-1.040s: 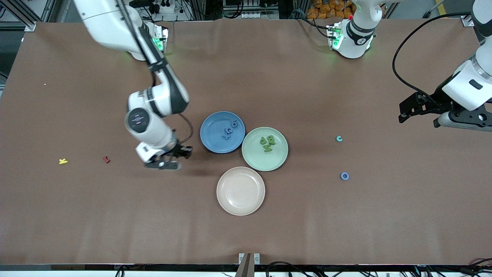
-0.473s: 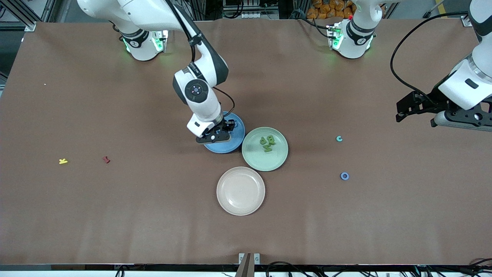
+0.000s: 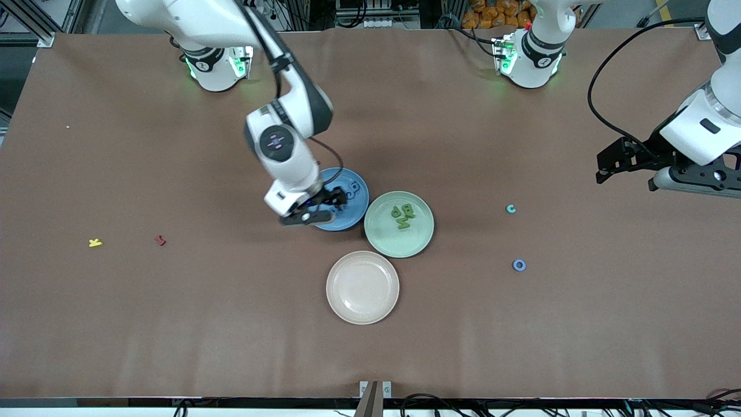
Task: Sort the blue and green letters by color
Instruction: 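Carry the blue m onto the blue plate with the right gripper and release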
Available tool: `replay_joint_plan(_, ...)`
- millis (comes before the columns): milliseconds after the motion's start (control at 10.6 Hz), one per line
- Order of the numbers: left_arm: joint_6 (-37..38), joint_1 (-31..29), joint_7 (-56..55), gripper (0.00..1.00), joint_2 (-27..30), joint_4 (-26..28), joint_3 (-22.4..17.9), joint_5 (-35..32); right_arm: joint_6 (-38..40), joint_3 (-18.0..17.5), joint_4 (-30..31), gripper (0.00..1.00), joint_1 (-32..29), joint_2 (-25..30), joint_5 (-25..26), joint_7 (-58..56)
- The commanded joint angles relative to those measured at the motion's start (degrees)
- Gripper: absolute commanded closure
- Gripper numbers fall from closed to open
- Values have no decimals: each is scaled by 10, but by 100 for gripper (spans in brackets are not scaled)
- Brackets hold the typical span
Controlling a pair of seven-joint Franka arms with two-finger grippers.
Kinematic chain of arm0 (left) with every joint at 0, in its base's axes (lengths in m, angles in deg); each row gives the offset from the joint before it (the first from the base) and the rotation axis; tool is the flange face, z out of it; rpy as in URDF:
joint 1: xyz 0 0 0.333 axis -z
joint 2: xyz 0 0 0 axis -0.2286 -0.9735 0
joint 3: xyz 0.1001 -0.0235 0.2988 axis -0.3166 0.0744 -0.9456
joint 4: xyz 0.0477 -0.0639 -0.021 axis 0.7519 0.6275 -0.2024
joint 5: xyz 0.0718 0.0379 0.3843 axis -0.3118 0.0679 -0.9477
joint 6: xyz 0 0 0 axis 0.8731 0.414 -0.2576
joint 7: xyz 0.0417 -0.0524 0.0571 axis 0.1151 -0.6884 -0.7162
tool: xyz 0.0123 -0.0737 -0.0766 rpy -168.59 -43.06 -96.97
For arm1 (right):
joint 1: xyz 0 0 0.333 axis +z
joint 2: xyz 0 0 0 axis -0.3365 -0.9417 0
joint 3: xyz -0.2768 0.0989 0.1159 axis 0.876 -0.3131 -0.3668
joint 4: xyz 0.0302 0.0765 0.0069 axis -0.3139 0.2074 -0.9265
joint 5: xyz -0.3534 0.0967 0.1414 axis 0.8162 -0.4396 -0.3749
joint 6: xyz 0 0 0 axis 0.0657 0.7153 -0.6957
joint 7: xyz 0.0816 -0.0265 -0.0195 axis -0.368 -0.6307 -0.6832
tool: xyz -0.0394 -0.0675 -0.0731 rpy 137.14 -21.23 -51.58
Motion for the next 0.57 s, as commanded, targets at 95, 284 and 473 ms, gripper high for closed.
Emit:
replay_joint_plan(95, 9, -1, 10, 0, 10, 4, -2, 16, 55, -7, -11, 0, -186, 43, 5, -122)
replay_joint_plan(284, 15, -3, 11, 0, 10, 4, -2, 17, 58, -5, -17, 0, -249, 50, 85, -146)
replay_joint_plan(473, 20, -4, 11, 0, 11, 4, -2, 16, 101, -6, -43, 0, -297, 68, 130, -150)
